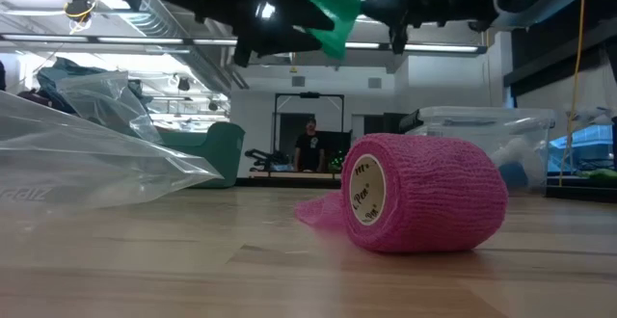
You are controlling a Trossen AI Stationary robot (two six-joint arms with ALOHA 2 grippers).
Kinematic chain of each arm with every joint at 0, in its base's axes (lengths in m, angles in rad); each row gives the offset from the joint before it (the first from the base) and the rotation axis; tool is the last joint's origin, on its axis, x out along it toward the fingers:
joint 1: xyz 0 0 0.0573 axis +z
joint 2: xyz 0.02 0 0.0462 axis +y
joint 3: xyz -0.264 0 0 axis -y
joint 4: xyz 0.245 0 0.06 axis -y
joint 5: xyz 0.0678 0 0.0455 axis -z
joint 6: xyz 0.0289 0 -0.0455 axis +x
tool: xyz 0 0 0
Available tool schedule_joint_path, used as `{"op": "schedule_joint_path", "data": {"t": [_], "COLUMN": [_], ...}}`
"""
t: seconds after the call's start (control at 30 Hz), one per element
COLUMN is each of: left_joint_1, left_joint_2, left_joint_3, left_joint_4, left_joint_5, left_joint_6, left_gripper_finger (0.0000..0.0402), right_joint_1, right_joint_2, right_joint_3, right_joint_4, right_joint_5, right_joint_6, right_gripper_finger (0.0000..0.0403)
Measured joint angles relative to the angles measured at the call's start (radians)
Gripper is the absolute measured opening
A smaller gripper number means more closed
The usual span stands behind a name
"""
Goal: Roll bandage
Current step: Roll the green bandage
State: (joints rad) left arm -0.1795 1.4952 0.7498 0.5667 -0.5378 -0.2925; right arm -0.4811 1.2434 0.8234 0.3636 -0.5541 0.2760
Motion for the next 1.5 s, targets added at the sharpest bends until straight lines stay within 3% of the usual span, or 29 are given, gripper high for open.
{"op": "schedule_joint_path", "data": {"t": [0.2,0.47,0.8,0.97,1.2,1.5], "left_joint_1": [0.027,0.032,0.048,0.07,0.079,0.085], "left_joint_2": [0.0,-0.001,-0.001,-0.001,-0.001,-0.001], "left_joint_3": [0.0,0.0,0.0,0.0,0.0,0.0], "left_joint_4": [0.02,0.085,0.071,0.068,0.01,0.023], "left_joint_5": [-0.051,-0.052,-0.052,-0.054,-0.055,-0.18], "left_joint_6": [-0.002,0.012,0.006,0.011,0.004,0.058], "left_gripper_finger": [0.0182,0.0182,0.0179,0.0134,0.0017,0.0004], "right_joint_1": [0.003,0.003,0.003,0.004,0.004,0.061], "right_joint_2": [-0.016,-0.016,-0.016,-0.016,-0.016,-0.016], "right_joint_3": [0.0,0.0,0.0,0.0,0.0,0.0], "right_joint_4": [-0.013,-0.202,-0.18,-0.18,-0.18,-0.217], "right_joint_5": [-0.051,-0.024,-0.012,-0.039,-0.098,-0.136], "right_joint_6": [-0.026,-0.13,-0.119,-0.093,-0.062,-0.042], "right_gripper_finger": [0.0,0.0,0.0,0.0,0.0,0.0]}}
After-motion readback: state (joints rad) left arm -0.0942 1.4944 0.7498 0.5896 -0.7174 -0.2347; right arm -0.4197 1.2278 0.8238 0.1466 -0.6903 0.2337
